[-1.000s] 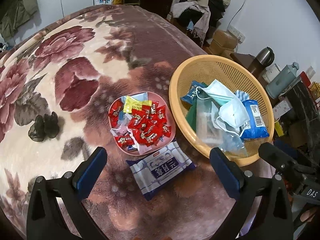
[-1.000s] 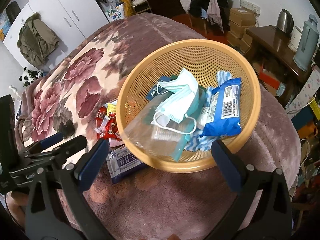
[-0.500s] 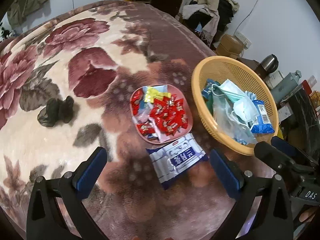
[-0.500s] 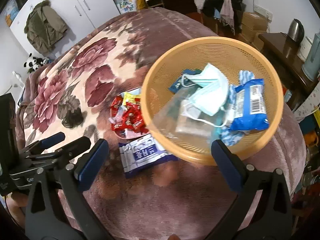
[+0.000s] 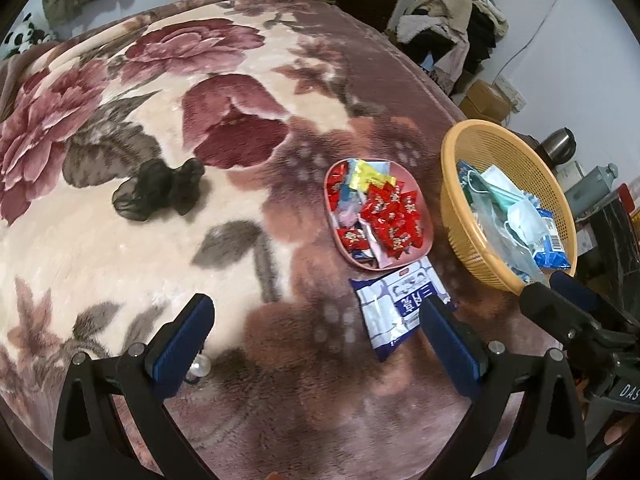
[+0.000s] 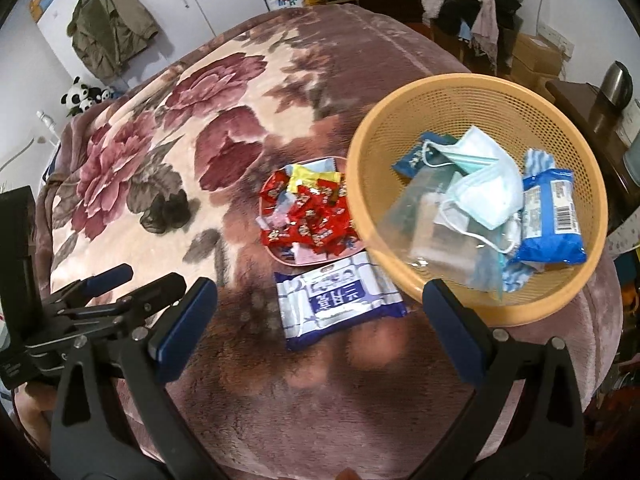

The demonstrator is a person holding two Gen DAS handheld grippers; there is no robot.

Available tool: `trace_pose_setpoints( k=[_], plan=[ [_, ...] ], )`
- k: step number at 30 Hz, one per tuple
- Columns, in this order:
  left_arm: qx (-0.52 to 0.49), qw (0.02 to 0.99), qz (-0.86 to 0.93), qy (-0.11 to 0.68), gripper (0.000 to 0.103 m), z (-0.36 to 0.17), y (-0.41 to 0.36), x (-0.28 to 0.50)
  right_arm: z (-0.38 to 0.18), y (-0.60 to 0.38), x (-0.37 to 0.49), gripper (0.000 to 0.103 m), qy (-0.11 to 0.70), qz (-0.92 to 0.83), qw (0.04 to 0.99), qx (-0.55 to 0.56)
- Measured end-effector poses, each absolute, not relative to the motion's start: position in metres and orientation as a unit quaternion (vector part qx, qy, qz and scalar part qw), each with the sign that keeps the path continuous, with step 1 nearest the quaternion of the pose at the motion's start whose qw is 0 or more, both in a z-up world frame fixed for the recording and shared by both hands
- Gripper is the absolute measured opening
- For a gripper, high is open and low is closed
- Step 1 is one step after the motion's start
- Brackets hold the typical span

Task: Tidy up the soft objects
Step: 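Move both tools back over the black hair tie and scrunchie, then grasp the pearl hair tie with the left tool while the right tool grasps the black scrunchie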

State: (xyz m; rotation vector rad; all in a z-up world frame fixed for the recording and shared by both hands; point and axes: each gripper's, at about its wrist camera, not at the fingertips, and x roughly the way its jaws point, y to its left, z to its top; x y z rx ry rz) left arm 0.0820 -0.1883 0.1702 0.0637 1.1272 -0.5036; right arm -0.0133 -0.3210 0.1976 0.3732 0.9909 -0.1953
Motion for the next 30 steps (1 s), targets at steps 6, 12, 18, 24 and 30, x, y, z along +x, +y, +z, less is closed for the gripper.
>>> trace_pose_setpoints(
  k=[6, 12, 18, 24, 30],
  plan=[
    [0.02, 0.815, -0.232, 0.53, 0.103, 0.168, -0.174, 0.083, 0.196, -0.308, -0.008, 0.103, 0.476, -0.084, 0.859, 0.171],
    [0.012, 0.813, -0.224, 0.537, 0.103, 0.16, -0.155, 0.085, 0.192, -0.297, -0.002, 0.103, 0.481, -0.077, 0.857, 0.167],
    [-0.012, 0.81, -0.203, 0.55, 0.103, 0.147, -0.123, 0.09, 0.186, -0.28, 0.007, 0.103, 0.489, -0.049, 0.855, 0.166],
    [-0.03, 0.806, -0.187, 0.56, 0.102, 0.133, -0.091, 0.094, 0.175, -0.26, 0.02, 0.103, 0.5, -0.019, 0.849, 0.17],
    [-0.032, 0.8, -0.182, 0.571, 0.091, 0.11, -0.073, 0.093, 0.164, -0.243, 0.029, 0.103, 0.509, 0.001, 0.843, 0.172]
  ],
)
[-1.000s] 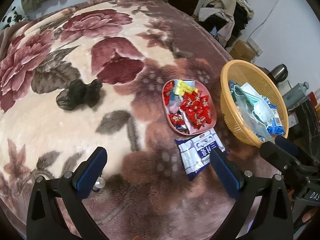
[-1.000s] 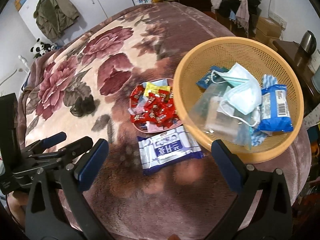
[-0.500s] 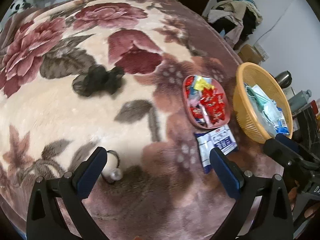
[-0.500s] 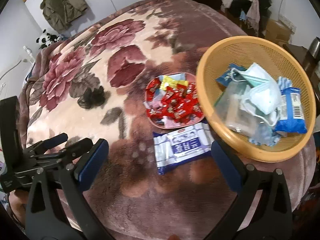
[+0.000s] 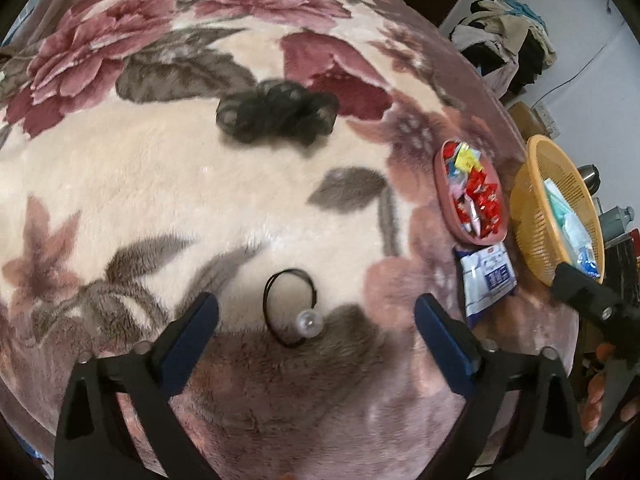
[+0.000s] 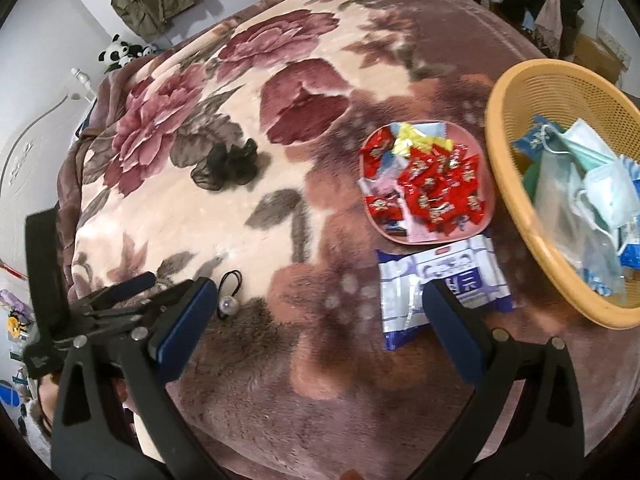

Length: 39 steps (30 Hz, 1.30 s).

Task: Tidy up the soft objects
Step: 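Grasp the pearl hair tie with the left tool while the right tool grasps the black scrunchie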

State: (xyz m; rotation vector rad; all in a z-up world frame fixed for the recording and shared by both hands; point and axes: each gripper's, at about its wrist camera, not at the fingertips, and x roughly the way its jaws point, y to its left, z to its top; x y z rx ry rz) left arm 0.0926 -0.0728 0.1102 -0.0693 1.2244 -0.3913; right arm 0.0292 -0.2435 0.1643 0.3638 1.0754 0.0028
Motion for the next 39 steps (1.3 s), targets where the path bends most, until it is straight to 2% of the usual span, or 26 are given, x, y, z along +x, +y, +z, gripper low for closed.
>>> trace_pose_setpoints(
  k=[5, 7, 14, 15, 16, 17, 22, 39],
  plan=[
    [-0.025, 0.782, -0.196, 0.591, 0.074, 0.086, -0.073, 0.088, 0.16, -0.237, 0.035, 0.102, 0.506, 0.013, 0.845, 0.174],
    [-0.017, 0.775, -0.198, 0.6, 0.046, 0.076, -0.076, 0.088, 0.157, -0.236, 0.038, 0.102, 0.507, 0.017, 0.845, 0.172],
    [-0.014, 0.757, -0.22, 0.615, 0.045, 0.051, -0.087, 0.088, 0.147, -0.228, 0.049, 0.102, 0.513, 0.026, 0.842, 0.165],
    [-0.013, 0.756, -0.223, 0.615, 0.04, 0.05, -0.088, 0.089, 0.145, -0.227, 0.051, 0.102, 0.515, 0.027, 0.84, 0.166],
    [-0.011, 0.756, -0.225, 0.615, 0.027, 0.048, -0.089, 0.09, 0.143, -0.226, 0.053, 0.102, 0.517, 0.028, 0.839, 0.166],
    [-0.007, 0.757, -0.223, 0.615, 0.023, 0.046, -0.089, 0.09, 0.141, -0.225, 0.055, 0.102, 0.518, 0.03, 0.838, 0.166],
    [-0.019, 0.76, -0.224, 0.61, 0.023, 0.048, -0.075, 0.096, 0.133, -0.214, 0.066, 0.096, 0.523, 0.046, 0.836, 0.157],
    [-0.055, 0.805, -0.142, 0.573, 0.023, 0.063, 0.017, 0.132, 0.115, -0.145, 0.147, 0.096, 0.536, 0.088, 0.835, 0.085]
  ],
)
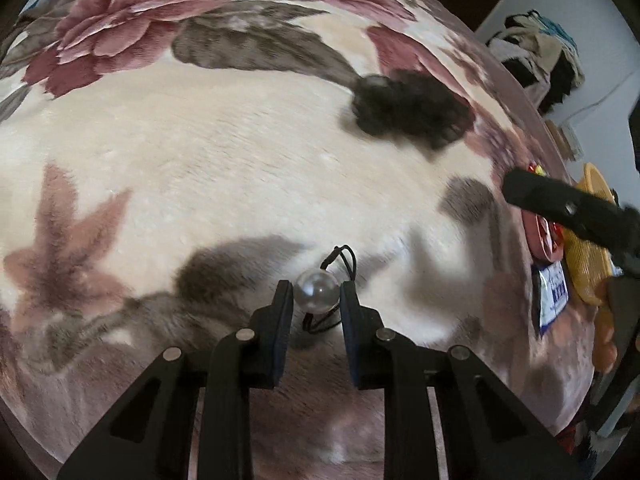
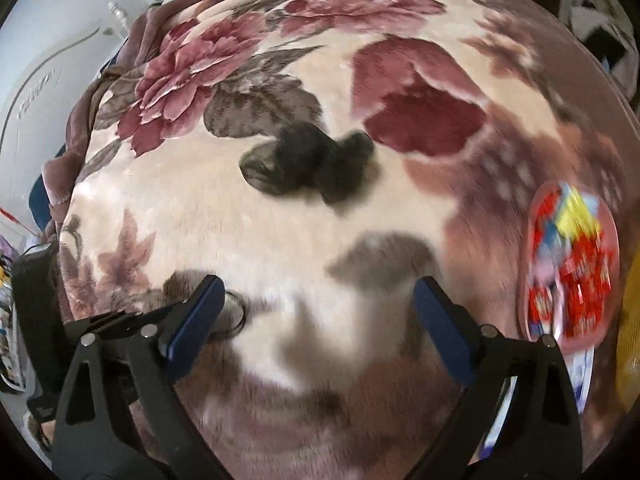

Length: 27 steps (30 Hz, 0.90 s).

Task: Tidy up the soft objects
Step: 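Grasp the pearl hair tie with the left tool while the right tool grasps the black scrunchie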

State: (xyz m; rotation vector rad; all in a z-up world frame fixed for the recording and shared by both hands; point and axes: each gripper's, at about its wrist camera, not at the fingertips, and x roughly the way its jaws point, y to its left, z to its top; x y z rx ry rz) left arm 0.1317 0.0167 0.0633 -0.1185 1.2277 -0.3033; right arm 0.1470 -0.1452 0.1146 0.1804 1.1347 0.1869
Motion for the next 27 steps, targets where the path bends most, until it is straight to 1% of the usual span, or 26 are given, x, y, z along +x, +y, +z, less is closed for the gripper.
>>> trace_pose_setpoints(
  k=[8, 12, 13, 14, 15, 16, 17, 18, 19, 21, 23, 25, 27],
  plan=[
    [-0.073, 0.805, -0.136, 0.573, 0.023, 0.055, 0.031, 0.147, 0.118, -0.112, 0.205, 0.096, 0.515, 0.089, 0.853, -0.006],
    [-0.087, 0.799, -0.134, 0.579, 0.023, 0.044, 0.037, 0.151, 0.107, -0.103, 0.228, 0.096, 0.525, 0.096, 0.845, -0.019],
    [-0.091, 0.798, -0.134, 0.58, 0.023, 0.042, 0.039, 0.151, 0.103, -0.1, 0.231, 0.093, 0.529, 0.098, 0.843, -0.021],
    [-0.096, 0.795, -0.136, 0.583, 0.023, 0.039, 0.04, 0.152, 0.097, -0.098, 0.235, 0.088, 0.539, 0.106, 0.836, -0.018],
    [-0.098, 0.794, -0.135, 0.585, 0.025, 0.038, 0.041, 0.153, 0.093, -0.098, 0.238, 0.068, 0.547, 0.109, 0.83, -0.015],
    [-0.101, 0.792, -0.135, 0.587, 0.029, 0.036, 0.042, 0.153, 0.087, -0.097, 0.239, 0.042, 0.558, 0.109, 0.822, -0.015],
    [-0.104, 0.79, -0.135, 0.589, 0.033, 0.034, 0.042, 0.153, 0.083, -0.097, 0.239, 0.032, 0.565, 0.109, 0.818, -0.019],
    [-0.108, 0.788, -0.137, 0.591, 0.038, 0.033, 0.042, 0.152, 0.08, -0.096, 0.238, 0.022, 0.57, 0.108, 0.814, -0.022],
    [-0.11, 0.787, -0.139, 0.591, 0.041, 0.032, 0.041, 0.153, 0.078, -0.097, 0.235, 0.018, 0.571, 0.107, 0.813, -0.022],
    [-0.108, 0.787, -0.142, 0.591, 0.041, 0.032, 0.037, 0.151, 0.079, -0.101, 0.227, 0.015, 0.569, 0.114, 0.814, -0.008],
    [-0.101, 0.789, -0.142, 0.589, 0.039, 0.033, 0.035, 0.15, 0.084, -0.106, 0.215, 0.015, 0.565, 0.118, 0.817, 0.008],
    [-0.1, 0.792, -0.137, 0.587, 0.021, 0.035, 0.036, 0.149, 0.089, -0.111, 0.205, 0.014, 0.562, 0.121, 0.818, 0.024],
    [-0.1, 0.795, -0.135, 0.583, 0.015, 0.038, 0.036, 0.147, 0.095, -0.115, 0.192, 0.014, 0.559, 0.129, 0.818, 0.039]
  ],
)
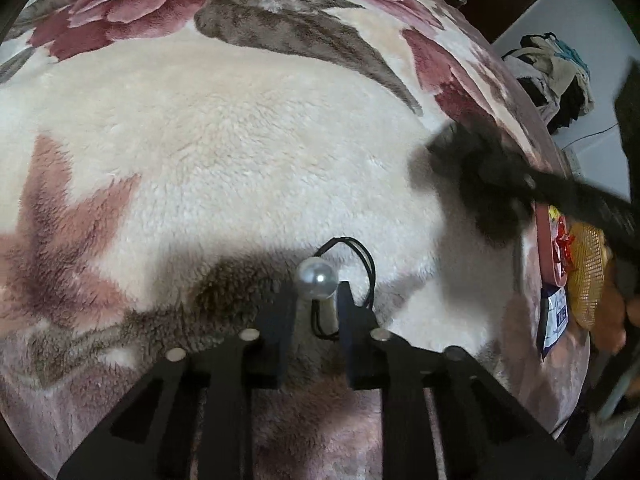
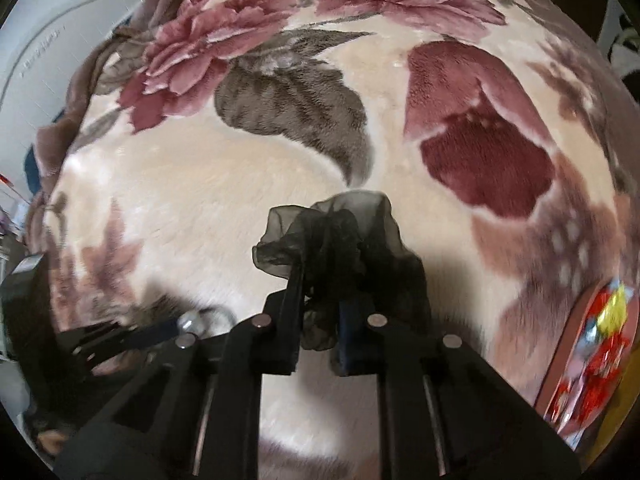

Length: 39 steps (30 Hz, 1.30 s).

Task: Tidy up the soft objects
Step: 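Grasp the pearl hair tie with the left tool while the right tool grasps the black scrunchie, then carry the hair tie and scrunchie over the yellow basket with both tools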

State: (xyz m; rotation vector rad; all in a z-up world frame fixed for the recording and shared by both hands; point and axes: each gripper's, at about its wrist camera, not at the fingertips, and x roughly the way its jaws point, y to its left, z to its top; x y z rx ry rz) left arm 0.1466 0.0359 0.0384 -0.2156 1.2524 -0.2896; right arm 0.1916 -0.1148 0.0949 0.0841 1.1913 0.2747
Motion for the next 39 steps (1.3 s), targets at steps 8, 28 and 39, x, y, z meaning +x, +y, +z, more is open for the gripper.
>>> trace_pose_setpoints(
  k=[8, 28, 39],
  plan=[
    [-0.089, 0.808, -0.136, 0.567, 0.004, 0.061, 0.031, 0.13, 0.099, -0.124, 0.141, 0.015, 0.562, 0.136, 0.813, 0.068],
    [-0.058, 0.804, -0.092, 0.585, 0.027, 0.03, 0.029, 0.156, 0.08, -0.136, 0.12, 0.015, 0.573, 0.127, 0.803, 0.099],
    [-0.05, 0.812, -0.095, 0.574, 0.023, 0.049, 0.027, 0.141, 0.083, -0.135, 0.115, 0.015, 0.566, 0.135, 0.806, 0.109]
  ],
)
